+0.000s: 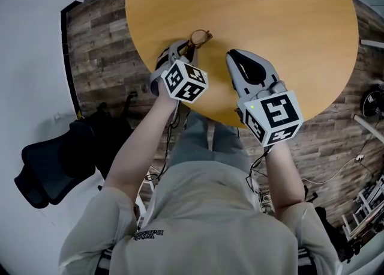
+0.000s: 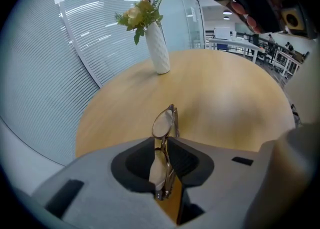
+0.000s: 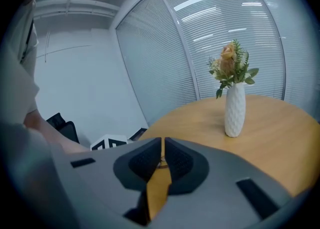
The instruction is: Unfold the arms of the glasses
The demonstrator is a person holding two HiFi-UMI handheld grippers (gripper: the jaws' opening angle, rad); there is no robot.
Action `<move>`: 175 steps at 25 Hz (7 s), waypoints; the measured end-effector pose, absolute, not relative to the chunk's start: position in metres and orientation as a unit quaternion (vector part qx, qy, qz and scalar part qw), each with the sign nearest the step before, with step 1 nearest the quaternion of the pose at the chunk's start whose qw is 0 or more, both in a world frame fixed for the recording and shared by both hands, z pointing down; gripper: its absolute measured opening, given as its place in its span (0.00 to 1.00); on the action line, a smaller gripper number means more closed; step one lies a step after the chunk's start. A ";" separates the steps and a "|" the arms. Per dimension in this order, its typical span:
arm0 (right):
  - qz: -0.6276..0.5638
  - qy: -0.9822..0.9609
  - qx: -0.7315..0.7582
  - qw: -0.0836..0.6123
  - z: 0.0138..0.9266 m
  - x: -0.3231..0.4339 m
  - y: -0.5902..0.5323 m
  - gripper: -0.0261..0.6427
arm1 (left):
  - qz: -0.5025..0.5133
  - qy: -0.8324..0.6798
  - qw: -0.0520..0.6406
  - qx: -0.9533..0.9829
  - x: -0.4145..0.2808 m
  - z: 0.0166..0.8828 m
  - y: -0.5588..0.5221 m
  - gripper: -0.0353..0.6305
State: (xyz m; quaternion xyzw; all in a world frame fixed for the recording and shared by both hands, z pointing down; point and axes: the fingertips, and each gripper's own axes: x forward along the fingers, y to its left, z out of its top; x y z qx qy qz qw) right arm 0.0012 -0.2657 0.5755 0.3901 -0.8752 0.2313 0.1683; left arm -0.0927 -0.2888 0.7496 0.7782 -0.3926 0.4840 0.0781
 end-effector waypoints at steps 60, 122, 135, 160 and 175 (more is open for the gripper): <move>-0.048 -0.928 0.370 -0.001 0.225 0.018 -0.174 0.10 | -0.066 -0.548 -0.003 0.834 -0.143 0.251 -0.194 0.12; 0.035 -0.960 0.274 0.051 0.299 -0.025 -0.175 0.11 | -0.081 -0.581 -0.012 0.810 -0.147 0.235 -0.189 0.13; -0.030 -0.973 0.227 0.041 0.258 -0.025 -0.164 0.14 | -0.007 -0.559 -0.056 0.828 -0.112 0.249 -0.186 0.13; -0.058 -0.972 0.224 0.047 0.253 -0.034 -0.164 0.14 | 0.040 -0.530 -0.080 0.843 -0.070 0.261 -0.177 0.12; -0.020 -0.964 0.262 0.037 0.263 -0.028 -0.168 0.14 | 0.080 -0.538 -0.108 0.832 -0.072 0.269 -0.182 0.12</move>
